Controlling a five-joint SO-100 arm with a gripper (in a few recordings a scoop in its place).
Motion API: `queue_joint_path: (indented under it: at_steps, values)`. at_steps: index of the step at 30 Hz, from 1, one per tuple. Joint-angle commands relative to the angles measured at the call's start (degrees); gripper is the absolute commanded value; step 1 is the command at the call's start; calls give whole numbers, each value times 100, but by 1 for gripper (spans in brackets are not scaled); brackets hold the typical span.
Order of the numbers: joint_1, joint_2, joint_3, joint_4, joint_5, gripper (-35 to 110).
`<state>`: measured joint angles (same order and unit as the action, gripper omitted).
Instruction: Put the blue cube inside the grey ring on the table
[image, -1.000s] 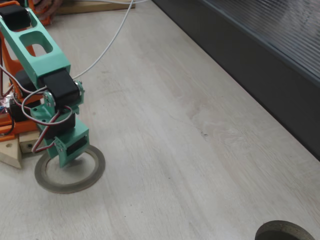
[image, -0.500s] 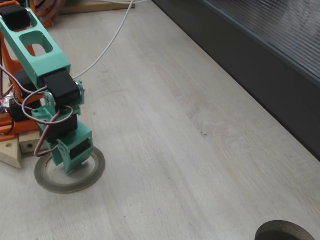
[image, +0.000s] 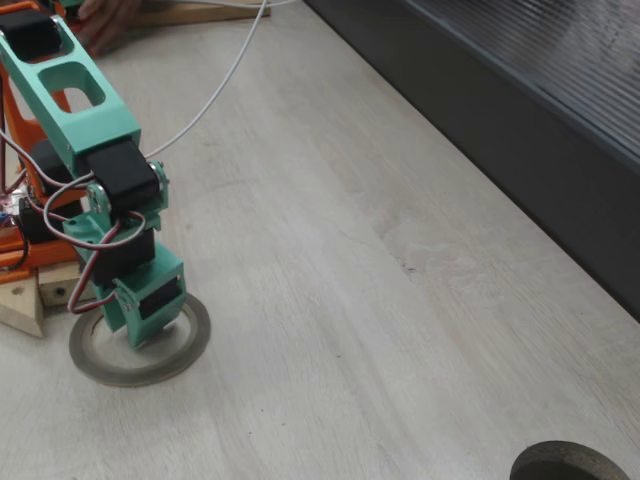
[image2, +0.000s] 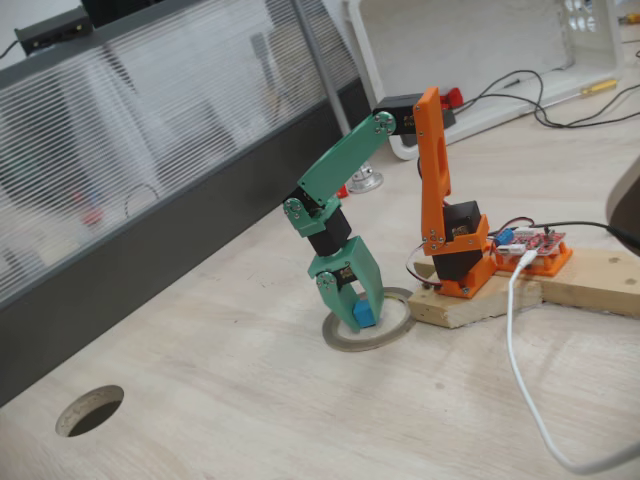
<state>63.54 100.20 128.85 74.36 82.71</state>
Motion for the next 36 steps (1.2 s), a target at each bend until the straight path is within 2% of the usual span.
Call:
queue_joint_path:
  at_steps: [1, 18, 28, 36]
  values:
    - [88, 114, 79, 44, 53, 17]
    - [88, 176, 70, 44, 35, 18]
    - [88, 123, 70, 70, 35, 45]
    - [88, 193, 26, 70, 35, 47]
